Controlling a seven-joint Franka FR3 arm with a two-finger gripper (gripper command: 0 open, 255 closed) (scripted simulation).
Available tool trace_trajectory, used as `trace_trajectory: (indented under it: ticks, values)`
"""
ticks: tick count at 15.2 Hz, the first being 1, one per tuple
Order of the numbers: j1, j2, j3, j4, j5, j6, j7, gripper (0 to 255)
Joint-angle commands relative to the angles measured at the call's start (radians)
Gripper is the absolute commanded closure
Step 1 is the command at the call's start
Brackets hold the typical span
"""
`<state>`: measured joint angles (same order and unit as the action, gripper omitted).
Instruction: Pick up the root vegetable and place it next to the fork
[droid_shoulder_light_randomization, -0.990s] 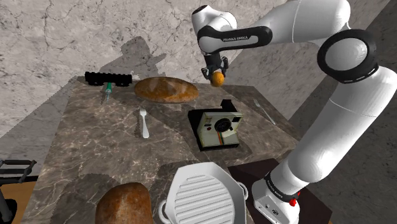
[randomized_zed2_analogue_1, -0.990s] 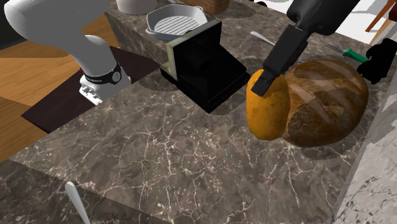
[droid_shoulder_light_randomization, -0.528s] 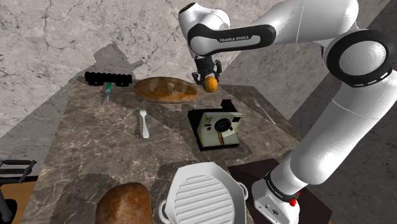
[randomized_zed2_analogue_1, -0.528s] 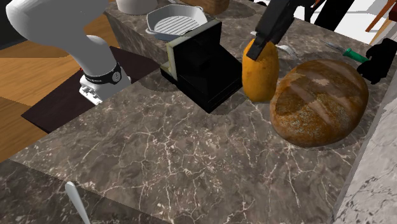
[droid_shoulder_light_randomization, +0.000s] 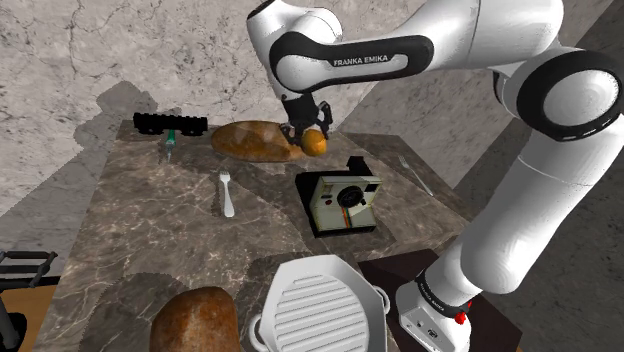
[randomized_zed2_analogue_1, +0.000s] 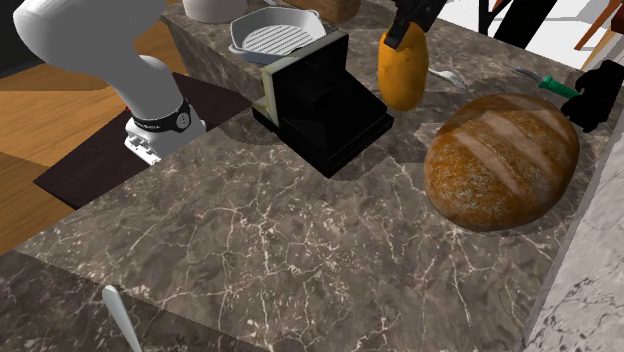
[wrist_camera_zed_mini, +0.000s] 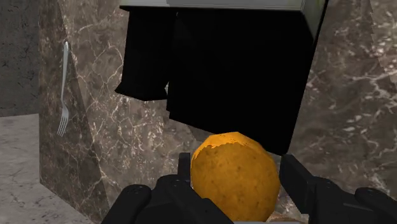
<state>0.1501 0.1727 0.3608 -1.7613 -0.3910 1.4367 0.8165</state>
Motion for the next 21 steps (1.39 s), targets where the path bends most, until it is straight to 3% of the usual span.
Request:
trace_trajectory:
  ticks: [1, 9, 12, 21]
  values:
    - [0.027, 0.006, 0.020, 0.008, 0.017, -0.019, 0.043, 255]
    - [0.151, 0.110, 0.094, 0.145, 0.058, -0.115, 0.219, 255]
    - [0.219, 0.182, 0.121, 0.242, 0.067, -0.165, 0.303, 255]
    - [0.213, 0.204, 0.116, 0.150, 0.061, -0.058, 0.328, 255]
